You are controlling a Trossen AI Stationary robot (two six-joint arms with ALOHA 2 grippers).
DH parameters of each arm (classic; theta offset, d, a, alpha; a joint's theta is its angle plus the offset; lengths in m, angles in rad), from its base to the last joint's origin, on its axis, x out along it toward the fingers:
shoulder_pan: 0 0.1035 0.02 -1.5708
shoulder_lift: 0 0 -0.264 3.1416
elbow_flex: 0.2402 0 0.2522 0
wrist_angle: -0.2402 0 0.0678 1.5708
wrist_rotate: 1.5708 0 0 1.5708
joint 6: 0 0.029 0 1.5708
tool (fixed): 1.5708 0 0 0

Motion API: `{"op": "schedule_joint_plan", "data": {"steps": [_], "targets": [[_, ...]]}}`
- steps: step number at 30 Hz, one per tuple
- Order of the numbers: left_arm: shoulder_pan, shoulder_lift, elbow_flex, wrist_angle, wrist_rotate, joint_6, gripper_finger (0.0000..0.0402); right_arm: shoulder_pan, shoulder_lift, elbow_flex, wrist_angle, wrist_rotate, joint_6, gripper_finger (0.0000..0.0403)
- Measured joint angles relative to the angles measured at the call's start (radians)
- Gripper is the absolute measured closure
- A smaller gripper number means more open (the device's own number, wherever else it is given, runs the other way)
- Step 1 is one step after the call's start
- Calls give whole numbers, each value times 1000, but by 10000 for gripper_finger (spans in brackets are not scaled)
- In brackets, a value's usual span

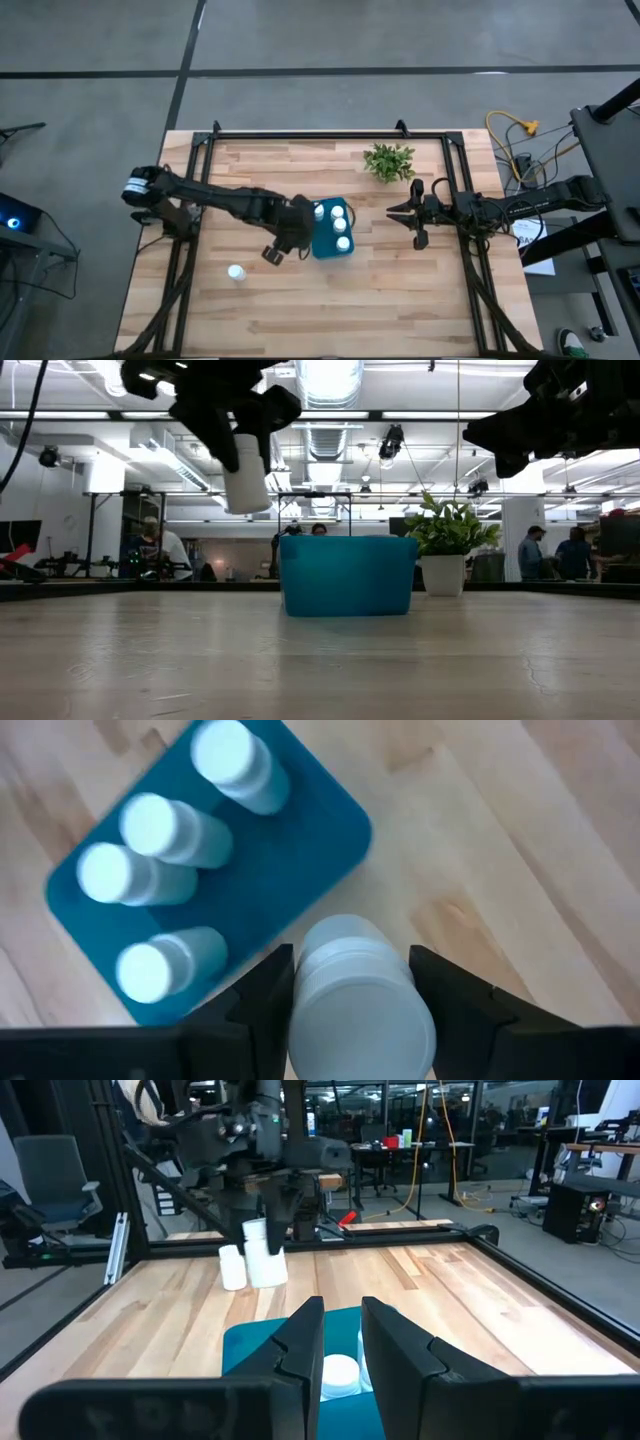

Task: Pick and place pill bottles into a basket
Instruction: Put the white pill bottle into the blue bin

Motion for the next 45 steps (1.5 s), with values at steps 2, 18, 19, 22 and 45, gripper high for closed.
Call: {"op": "schedule_joint_plan", "data": {"steps": [2, 18, 19, 22, 45], "targets": [[22, 7, 17, 0, 8, 16, 244, 0, 0, 0, 0, 0, 0, 339], [102, 234, 220, -21, 15, 117, 245, 0, 0, 0, -45, 0, 7, 339], [102, 246, 226, -22, 3, 118, 245, 0, 0, 0, -46, 0, 7, 339], [101, 279, 241, -13, -49, 119, 245, 0, 0, 0, -46, 1, 7, 339], [150, 385, 236, 15, -54, 131, 245, 0, 0, 0, -46, 8, 7, 339]]}}
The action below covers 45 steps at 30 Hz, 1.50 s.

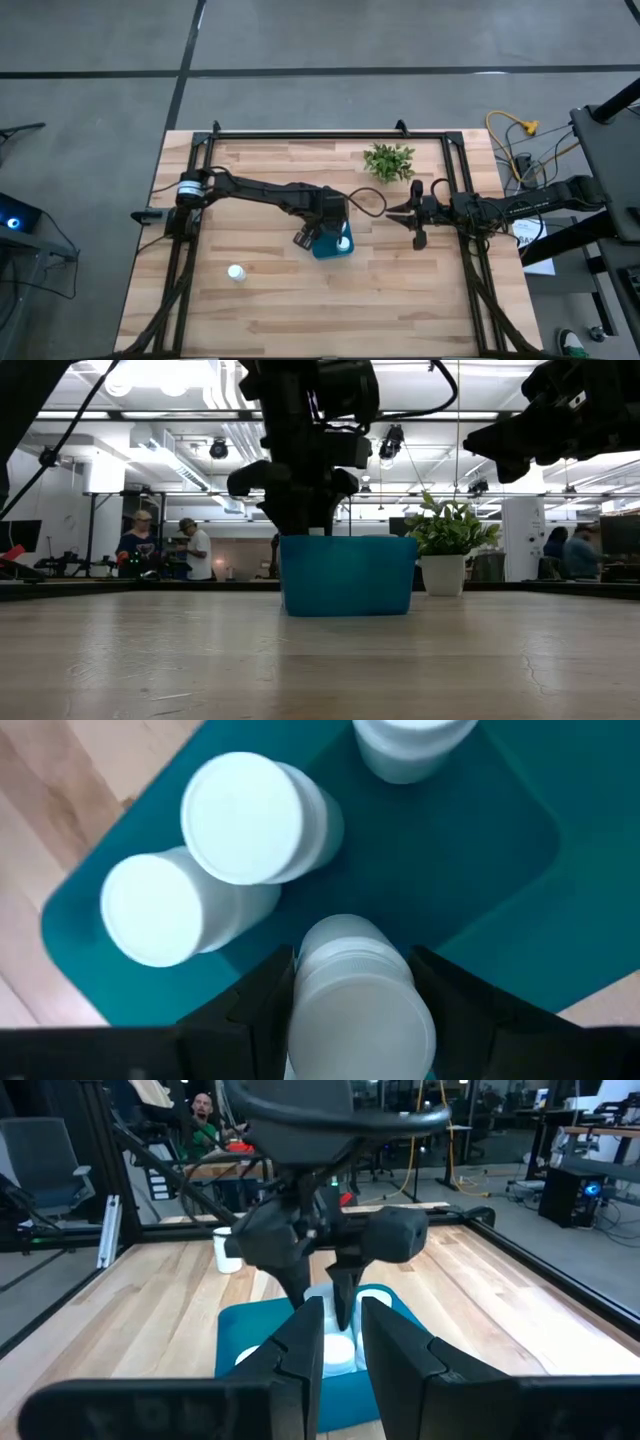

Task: Pick and place pill bottles into a basket
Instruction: Put the white pill bottle into the blue bin

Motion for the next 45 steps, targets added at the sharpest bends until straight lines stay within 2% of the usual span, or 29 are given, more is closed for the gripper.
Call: {"op": "schedule_joint_plan", "data": {"steps": [16, 21, 24, 45], "targets": [[2, 25, -1, -19, 10, -1, 244, 0, 0, 0, -5, 17, 7, 339], [2, 25, -2, -19, -61, -23, 193, 0, 0, 0, -7, 17, 7, 339], [2, 25, -2, -19, -67, -25, 174, 0, 0, 0, -7, 17, 7, 339], [-26, 10, 39, -21, -104, -36, 167, 0, 0, 0, -10, 15, 8, 339]]}}
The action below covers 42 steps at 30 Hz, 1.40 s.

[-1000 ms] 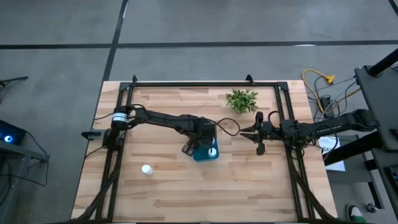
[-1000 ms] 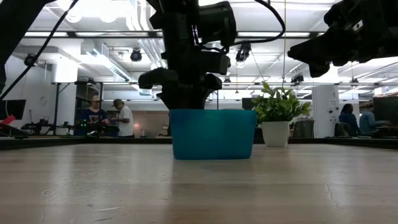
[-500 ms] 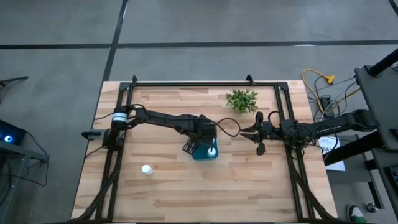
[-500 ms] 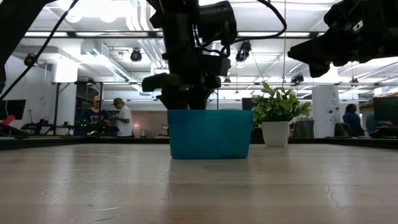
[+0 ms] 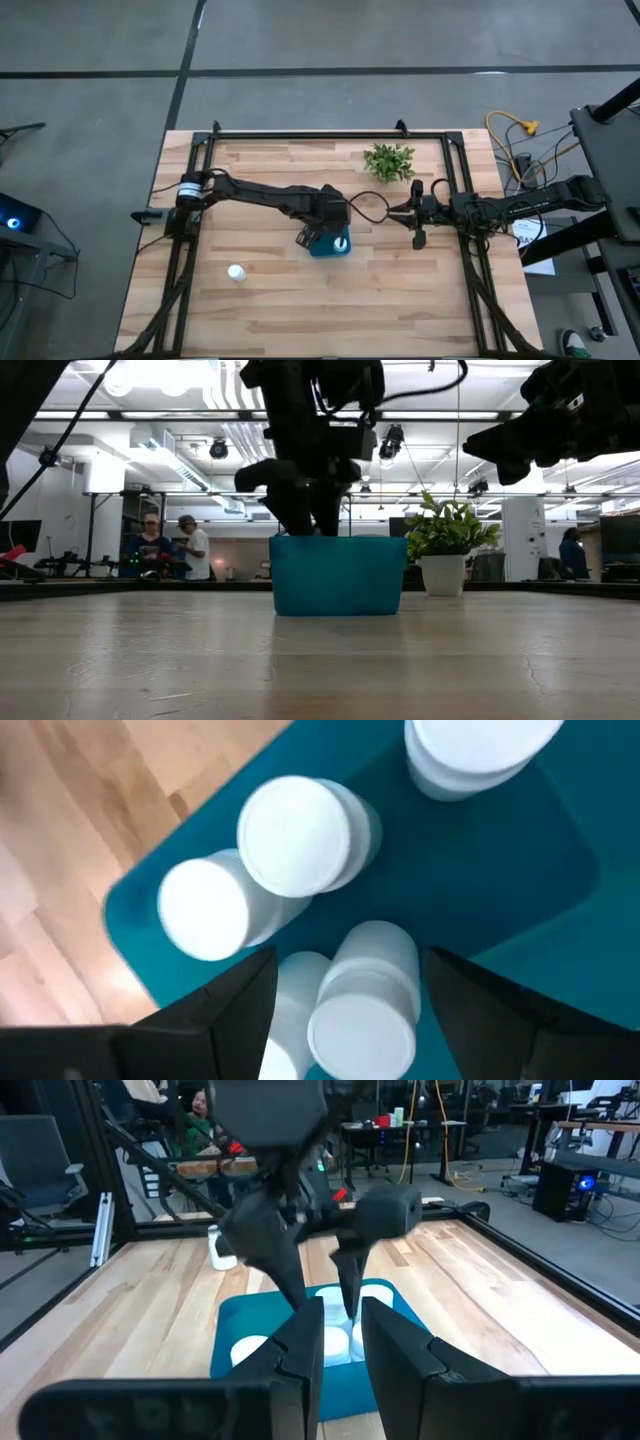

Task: Pick and place pill bottles into a basket
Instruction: Put the white pill bottle into the blue bin

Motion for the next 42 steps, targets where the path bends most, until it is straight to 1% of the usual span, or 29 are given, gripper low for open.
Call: {"op": "schedule_joint_plan", "data": {"steps": [4, 10, 17, 23, 27, 31, 35, 42], "targets": [[-16, -28, 0, -12, -36, -20, 167, 0, 0, 0, -14, 0, 0, 339], [-51, -90, -5, -53, -48, -68, 167, 0, 0, 0, -18, 3, 0, 339], [-109, -165, -29, -109, -88, -129, 167, 0, 7, -1, -19, 10, 4, 339], [-170, -216, -39, -186, -89, -202, 167, 0, 30, 0, -12, 29, 4, 339], [-223, -224, -44, -249, -87, -261, 167, 0, 31, 0, -9, 29, 4, 339], [-282, -230, -51, -277, -87, -327, 167, 0, 31, 0, -1, 29, 4, 339], [-337, -236, -86, -292, -87, -358, 167, 0, 31, 0, -2, 28, 2, 339], [-398, -297, -181, -293, -87, -445, 167, 0, 31, 0, -2, 28, 1, 339]]}}
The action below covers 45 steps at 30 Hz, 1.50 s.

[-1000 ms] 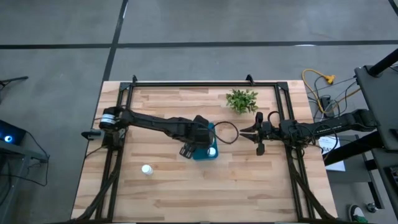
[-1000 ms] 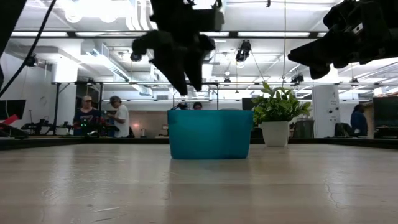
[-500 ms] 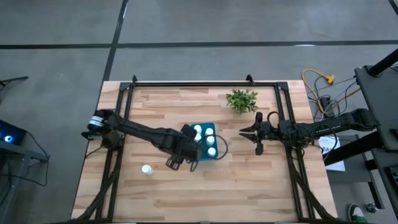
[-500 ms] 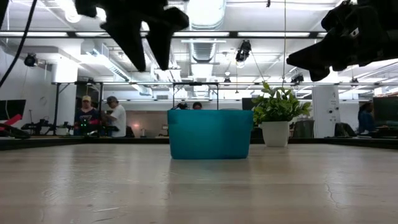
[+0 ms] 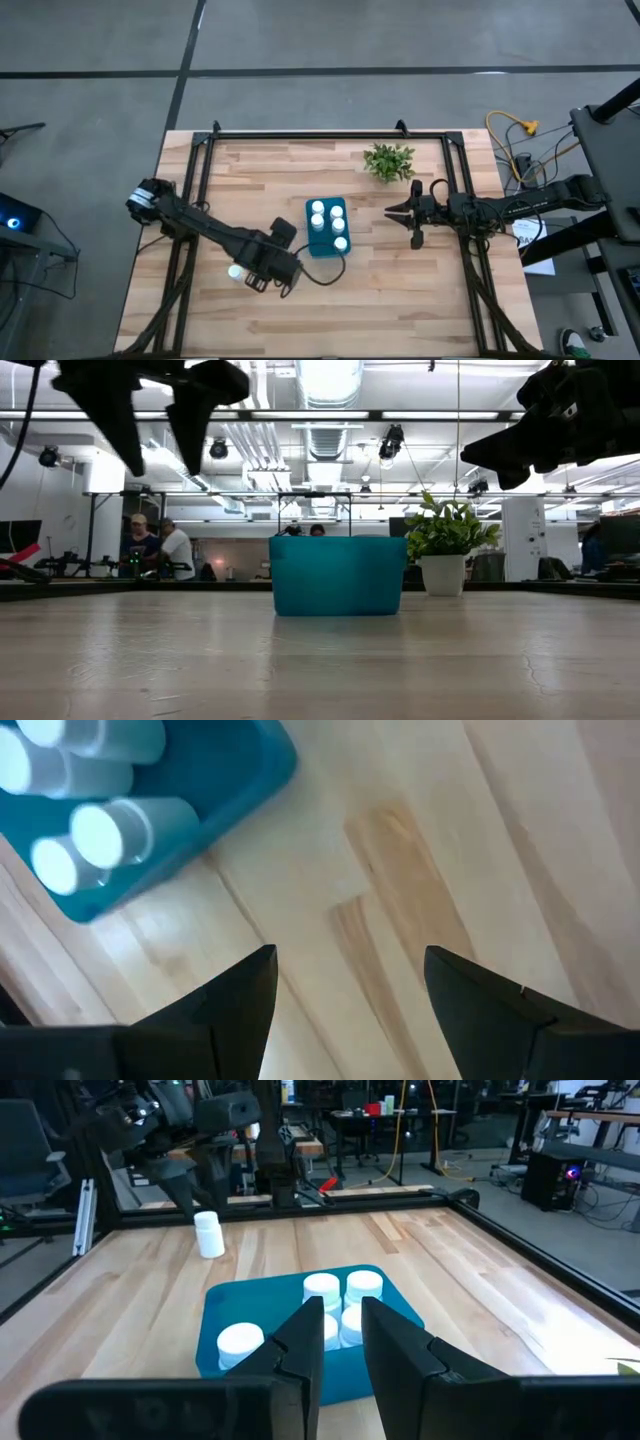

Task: Pick and place pill bottles into a basket
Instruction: Put the white pill bottle into the blue bin

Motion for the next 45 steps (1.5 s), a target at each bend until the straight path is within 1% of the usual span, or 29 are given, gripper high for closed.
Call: {"op": "schedule_joint_plan", "data": {"steps": [7, 9, 14, 20, 28, 33, 38, 41, 45], "targets": [[-37, -120, -119, 12, 4, -99, 167, 0, 0, 0, 0, 0, 3, 339], [-46, -161, -166, 41, 7, -124, 167, 0, 0, 0, 0, 0, 3, 339], [-70, -267, -281, 148, 61, -167, 167, 0, 0, 0, 0, 0, 3, 339], [-90, -338, -368, 162, 96, -268, 167, 0, 0, 0, 0, 1, 5, 339], [-114, -355, -457, 189, 179, -358, 167, 0, 0, 0, 0, 2, 8, 339], [-147, -354, -487, 204, 181, -400, 167, 0, 1, 0, 0, 2, 9, 339], [-185, -367, -527, 284, 181, -428, 167, 0, 1, 0, 0, 2, 10, 339], [-200, -366, -539, 285, 181, -459, 167, 0, 1, 0, 0, 3, 10, 339], [-216, -365, -541, 288, 175, -461, 167, 0, 1, 0, 0, 4, 11, 339]]}}
